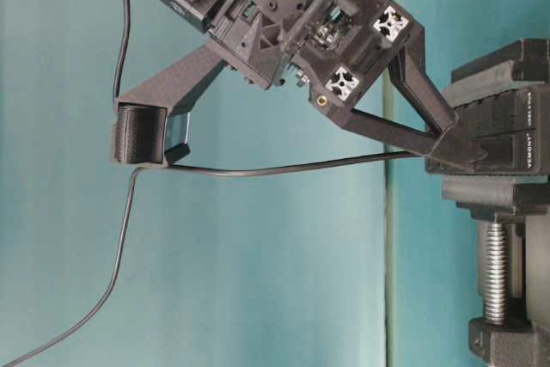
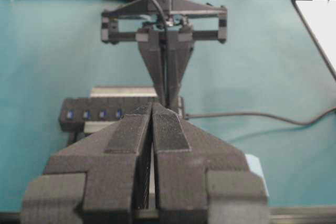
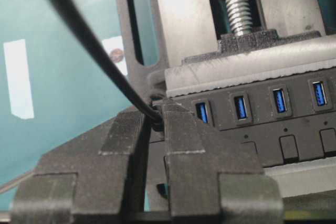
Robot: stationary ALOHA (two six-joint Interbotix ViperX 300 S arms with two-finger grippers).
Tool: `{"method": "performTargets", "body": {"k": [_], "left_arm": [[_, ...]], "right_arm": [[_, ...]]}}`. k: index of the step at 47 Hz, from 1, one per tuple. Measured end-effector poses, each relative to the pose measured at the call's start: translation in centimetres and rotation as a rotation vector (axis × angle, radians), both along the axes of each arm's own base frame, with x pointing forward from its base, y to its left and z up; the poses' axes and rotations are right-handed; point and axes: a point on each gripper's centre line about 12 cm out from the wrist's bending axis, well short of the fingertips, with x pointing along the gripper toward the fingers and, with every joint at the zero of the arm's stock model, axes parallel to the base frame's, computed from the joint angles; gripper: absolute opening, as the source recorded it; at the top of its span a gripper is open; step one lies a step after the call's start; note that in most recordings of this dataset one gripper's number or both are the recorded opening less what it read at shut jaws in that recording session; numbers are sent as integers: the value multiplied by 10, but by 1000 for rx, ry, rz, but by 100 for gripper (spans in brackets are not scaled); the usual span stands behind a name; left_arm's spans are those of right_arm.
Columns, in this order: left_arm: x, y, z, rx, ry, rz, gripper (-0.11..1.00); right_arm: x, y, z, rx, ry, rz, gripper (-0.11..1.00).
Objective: Insert the USB into the front port of the fixed hub.
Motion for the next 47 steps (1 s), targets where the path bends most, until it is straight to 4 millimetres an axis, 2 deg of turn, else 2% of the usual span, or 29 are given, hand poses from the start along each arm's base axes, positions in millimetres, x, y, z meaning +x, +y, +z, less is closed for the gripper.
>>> {"method": "performTargets", "body": {"k": [39,47], "left_arm": [[0,0,0,0,0,0,0],[0,0,-1,0,2,0,0]], "right_arm": [[2,0,1,0,-3,0,5],[1,0,1,0,-3,0,9]]}}
